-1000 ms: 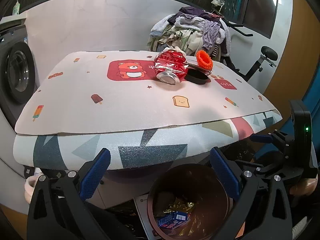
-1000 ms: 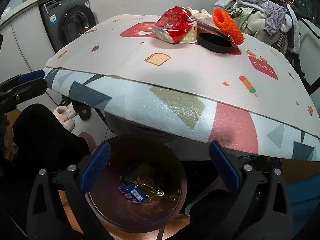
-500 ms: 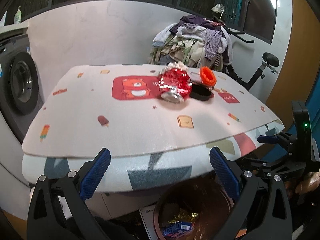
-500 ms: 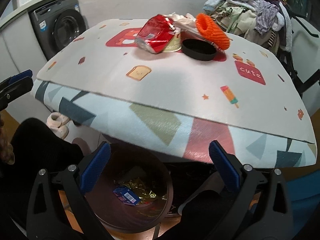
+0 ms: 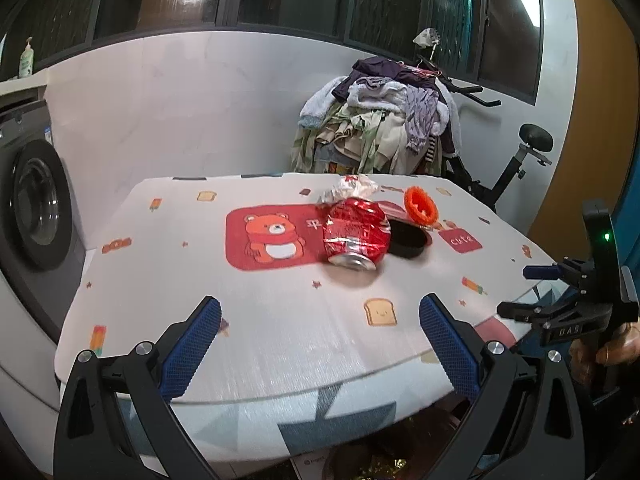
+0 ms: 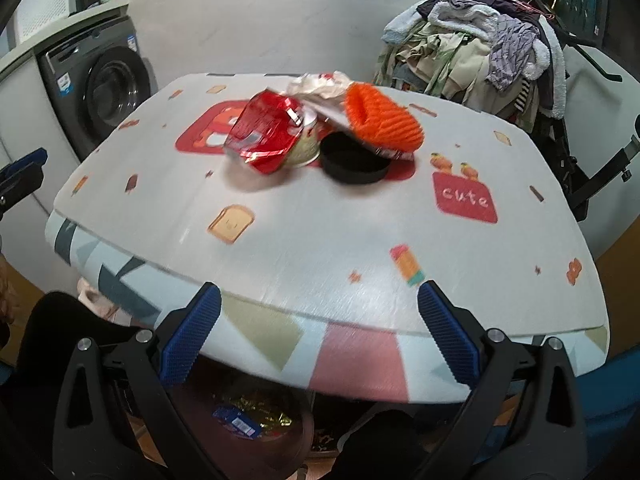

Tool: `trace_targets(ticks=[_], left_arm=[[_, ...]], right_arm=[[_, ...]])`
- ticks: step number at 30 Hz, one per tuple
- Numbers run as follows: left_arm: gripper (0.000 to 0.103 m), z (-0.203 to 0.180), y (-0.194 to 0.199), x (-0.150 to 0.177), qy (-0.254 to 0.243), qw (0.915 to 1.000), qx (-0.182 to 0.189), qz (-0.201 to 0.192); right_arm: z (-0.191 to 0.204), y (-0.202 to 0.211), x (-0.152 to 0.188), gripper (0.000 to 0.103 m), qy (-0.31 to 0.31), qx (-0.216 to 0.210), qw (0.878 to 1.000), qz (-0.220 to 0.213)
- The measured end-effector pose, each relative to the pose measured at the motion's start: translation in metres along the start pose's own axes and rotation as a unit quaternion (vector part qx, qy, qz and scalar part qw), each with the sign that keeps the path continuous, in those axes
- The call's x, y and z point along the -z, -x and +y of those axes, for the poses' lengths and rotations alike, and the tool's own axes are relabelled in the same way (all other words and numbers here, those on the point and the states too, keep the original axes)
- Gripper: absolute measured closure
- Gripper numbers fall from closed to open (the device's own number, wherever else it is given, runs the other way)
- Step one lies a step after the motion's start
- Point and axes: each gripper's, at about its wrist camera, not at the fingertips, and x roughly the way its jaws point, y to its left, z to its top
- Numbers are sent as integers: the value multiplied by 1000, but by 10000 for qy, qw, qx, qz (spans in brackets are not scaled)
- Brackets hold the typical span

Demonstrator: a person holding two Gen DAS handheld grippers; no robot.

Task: Collect trash
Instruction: 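Raise both tools back over the table toward the orange net, then grasp the orange foam net with the right gripper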

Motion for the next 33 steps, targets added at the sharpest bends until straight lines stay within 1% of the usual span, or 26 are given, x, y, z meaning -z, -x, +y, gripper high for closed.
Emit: trace_targets(ticks=[7, 13, 17, 19, 20, 22, 24, 28, 29, 30, 32, 33], left_arm=[[6, 11, -24, -8, -22, 10000, -1, 60], [6, 16, -52, -11, -65, 9998, 41, 198], [6, 17, -68, -14, -50, 9997, 85, 220], [6, 17, -76, -16, -8, 9997, 107, 241], [6, 16, -79, -16, 0, 9996, 110, 250], [6, 14, -87, -18, -33, 9996, 105, 266], [6, 11, -93, -19, -54, 9995, 118, 282], [6, 3, -105, -22, -101, 9991, 218, 338], [6, 1, -107, -23, -115, 9991, 236, 345], [6, -1, -109, -24, -132, 9990, 262, 351], [6, -5, -112, -25, -161, 9988, 300, 357], [6, -6, -113, -25, -172, 9987, 309, 358]], right_arm=[[-32, -13, -34, 6, -250, 280, 9992, -151], [-64, -22, -71, 6, -554, 111, 9979, -313], [-90, -36, -103, 6, -970, -105, 9945, -385], [-106, -48, -119, 6, -1358, -259, 9897, -378], [-115, -57, -127, 6, -1644, -370, 9851, -352], [-132, -77, -139, 6, -2266, -623, 9716, -276], [-141, -98, -148, 6, -2727, -797, 9587, -167], [-143, -135, -154, 6, -3256, -917, 9410, 93], [-141, -144, -154, 6, -3276, -878, 9405, 206], [-136, -151, -154, 6, -3216, -854, 9425, 315], [-126, -163, -155, 6, -2946, -769, 9511, 520], [-122, -164, -155, 11, -2840, -803, 9541, 515]])
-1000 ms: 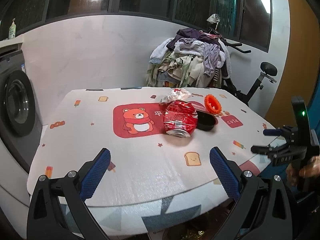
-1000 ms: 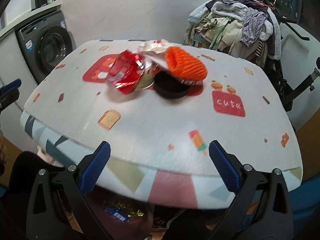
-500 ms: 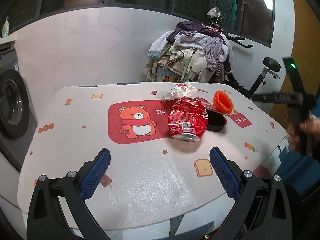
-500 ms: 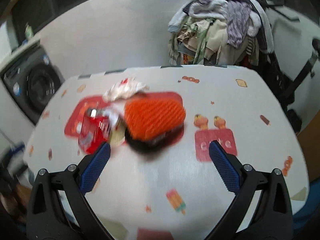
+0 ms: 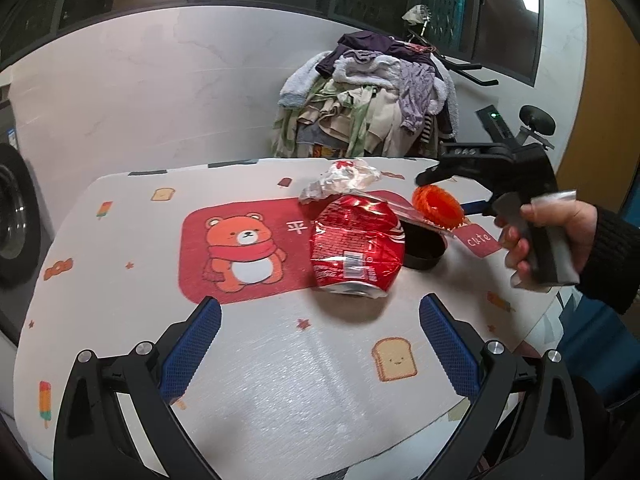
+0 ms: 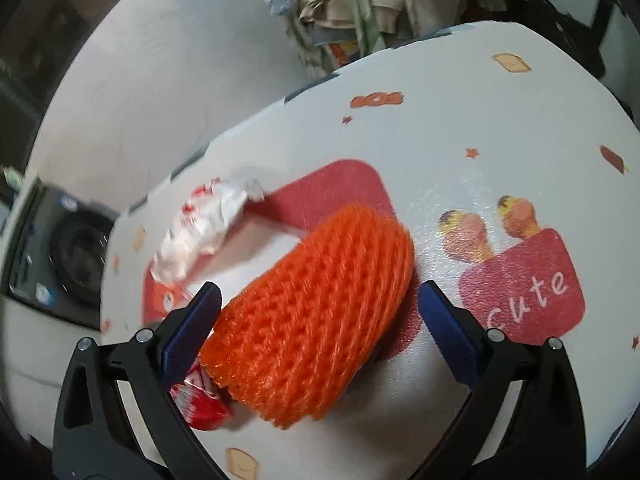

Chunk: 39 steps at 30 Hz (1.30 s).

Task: Collect trash
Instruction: 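Grasp the orange foam net with the right gripper, then grasp the red Coke can with the left gripper while the right gripper holds the net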

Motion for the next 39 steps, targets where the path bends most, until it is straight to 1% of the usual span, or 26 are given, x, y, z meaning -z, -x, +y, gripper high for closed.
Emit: trace_targets(ticks=[1, 2, 4, 5, 6, 7, 8, 11, 13, 15, 18, 21, 22, 24, 25, 28, 30, 33, 35, 39], left_arm=[[6, -2, -2, 0, -16, 10000, 12, 8], [6, -3, -3, 0, -19, 10000, 25, 21], [6, -6, -6, 0, 2, 10000, 73, 49], [6, -7, -8, 0, 12, 9999, 97, 62], [6, -9, -8, 0, 14, 9999, 109, 68], [6, -11, -10, 0, 7, 9999, 126, 83], [6, -12, -11, 0, -1, 9999, 135, 93], [6, -17, -19, -1, -89, 9996, 192, 192], [6, -20, -28, -3, -143, 9990, 292, 292], [6, -22, -38, -6, -147, 9984, 356, 409], [6, -25, -58, -16, -193, 9967, 457, 636], [6, -24, -72, -31, -228, 9957, 596, 670], [6, -19, -78, -38, -119, 9955, 649, 686], [6, -10, -91, -46, 78, 9936, 743, 845], [6, -5, -98, -49, 136, 9931, 713, 920], [6, 4, -114, -50, 200, 9911, 782, 1059], [6, 8, -128, -49, 318, 9875, 913, 1243], [6, 12, -142, -46, 453, 9845, 974, 1386], [6, 7, -150, -41, 347, 9840, 918, 1486], [6, -12, -159, -30, -141, 9834, 826, 1608]], right_arm=[[2, 1, 2, 27, 72, -95, 9999, -8], [2, 3, 2, 31, 115, -131, 9998, -18], [2, 15, 8, 53, 184, -211, 9995, -137], [0, 20, 8, 59, 200, -244, 9993, -179], [0, 28, 10, 68, 238, -312, 9989, -244], [-1, 37, 12, 73, 266, -365, 9984, -346], [-2, 46, 13, 75, 292, -406, 9977, -461], [-7, 73, 21, 77, 445, -432, 9946, -831], [-13, 90, 33, 77, 566, -377, 9917, -1090], [-20, 97, 42, 77, 601, -375, 9902, -1206], [-30, 105, 66, 77, 642, -360, 9883, -1333], [-37, 106, 92, 77, 739, -332, 9878, -1331], [-39, 106, 98, 77, 741, -336, 9881, -1305], [-44, 105, 106, 77, 715, -348, 9889, -1257], [-48, 104, 109, 77, 702, -340, 9893, -1233], [-53, 104, 117, 77, 714, -323, 9896, -1209], [-55, 105, 119, 77, 733, -330, 9894, -1209], [-56, 104, 120, 77, 751, -351, 9892, -1208], [-56, 104, 120, 77, 752, -353, 9892, -1208], [-56, 102, 120, 77, 799, -328, 9891, -1190]])
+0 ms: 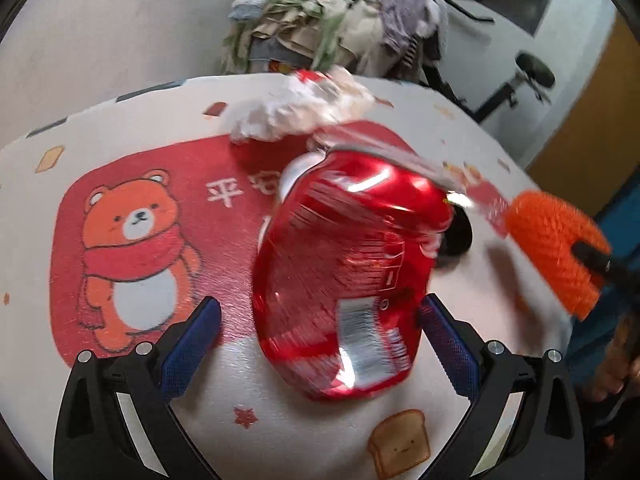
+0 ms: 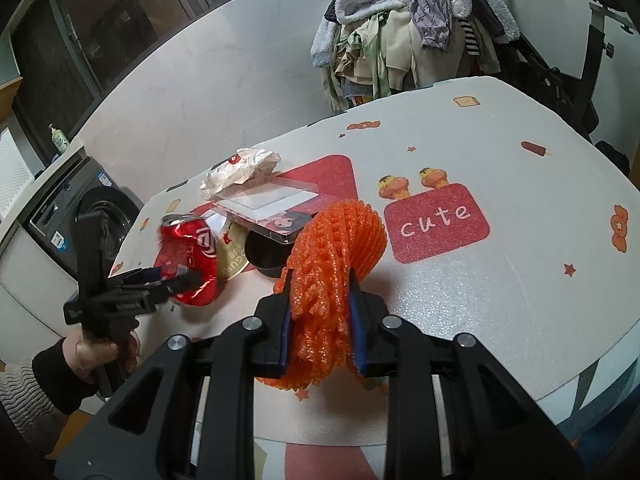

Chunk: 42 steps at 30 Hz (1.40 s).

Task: Collect trash
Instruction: 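Grasp the red Coke can with the left gripper while the right gripper holds the net, then carry the net and can to the bin and open the right gripper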

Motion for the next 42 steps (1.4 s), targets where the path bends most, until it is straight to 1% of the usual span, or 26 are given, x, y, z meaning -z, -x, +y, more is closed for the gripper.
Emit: trace_targets(ticks=[3, 5, 7, 9, 10, 13, 15, 17, 21, 26, 30, 33, 42], left_arm=[[6, 1, -1, -1, 20, 10000, 7, -25], [6, 5, 5, -4, 115, 9996, 184, -168], [24, 4, 10, -7, 50, 9992, 338, -223], [54, 0, 9, -8, -68, 9993, 327, -147], [59, -2, 11, -7, -83, 9991, 400, -135], [76, -10, 22, -3, -172, 9993, 243, -226], [96, -16, 30, 2, -266, 9987, 324, -278], [97, -23, 42, 8, -365, 9984, 270, -347], [97, -33, 74, 18, -425, 9965, 502, -514], [97, -44, 104, 35, -382, 9960, 597, -538], [97, -57, 127, 57, -438, 9961, 542, -538], [97, -68, 145, 80, -416, 9964, 501, -546], [97, -92, 190, 143, -314, 9960, 523, -657]], right_arm=[[0, -3, 1, 77, 13, 15, 10000, 44], [-1, -4, 2, 77, 11, 18, 10000, 62], [-1, -6, 3, 77, 9, 17, 10000, 78], [-2, -7, 4, 77, -1, 14, 10000, 94], [-2, -8, 4, 77, -6, 18, 9999, 99], [-1, -7, 5, 77, 14, 22, 9999, 103], [0, -6, 6, 77, 75, 52, 9999, 109], [3, -4, 8, 77, 148, 82, 9998, 134], [10, 1, 12, 77, 268, 76, 9995, 143], [26, 13, 19, 77, 379, -13, 9992, 144], [42, 25, 30, 77, 521, -89, 9984, 178], [52, 36, 40, 77, 585, -180, 9979, 222], [85, 75, 82, 77, 1035, -357, 9932, 406]])
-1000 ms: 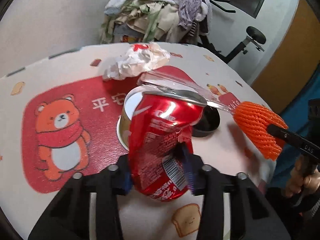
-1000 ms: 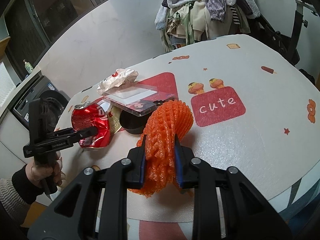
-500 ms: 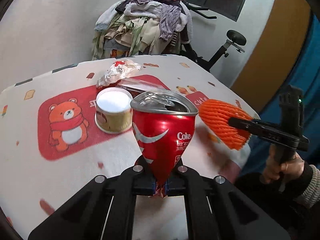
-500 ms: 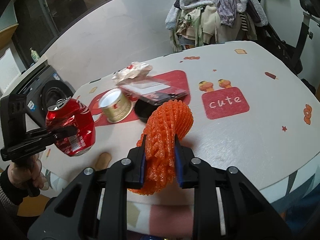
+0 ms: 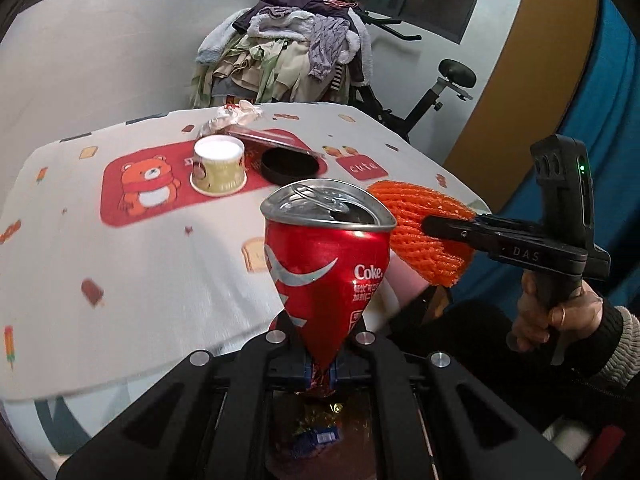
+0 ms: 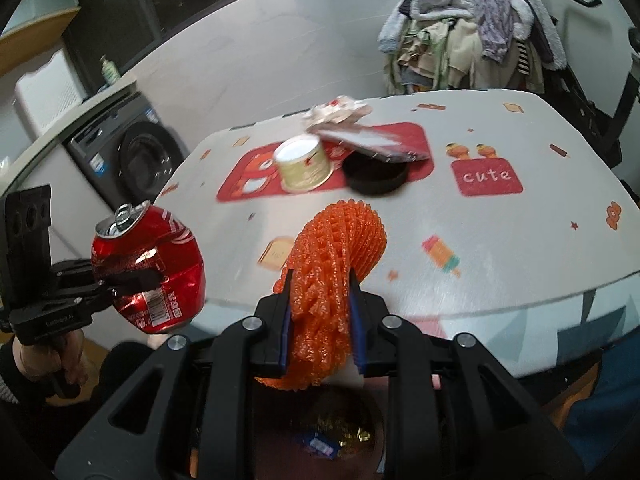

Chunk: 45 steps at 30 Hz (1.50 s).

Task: Collect trash
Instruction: 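Carry the net and can to the bin and open the right gripper, then lower the red Coke can into the bin and open the left gripper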

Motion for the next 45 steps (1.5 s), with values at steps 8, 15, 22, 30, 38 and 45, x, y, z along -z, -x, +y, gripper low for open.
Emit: trace_targets(ticks=[8, 15, 22, 30, 38, 45], left_arm=[[97, -21, 26, 44, -50, 10000, -17, 27], [97, -25, 38, 62, 40, 10000, -21, -42], [97, -22, 35, 71, 16, 9999, -121, 12], [97, -9, 17, 81, 202, 9995, -78, 217], [97, -9, 0, 86, -10, 9990, -49, 435], [97, -12, -18, 99, -122, 9980, -7, 621]], right_arm=[[31, 26, 49, 77, 288, -233, 9981, 486], [46, 16, 89, 77, 375, -376, 9891, 1375], [49, -19, 101, 73, 333, -381, 9801, 1918], [50, -46, 100, 15, 568, -153, 9773, 2036], [33, -31, 77, 6, 985, 236, 9881, 1159], [20, -4, 76, 6, 1264, 368, 9911, 176]])
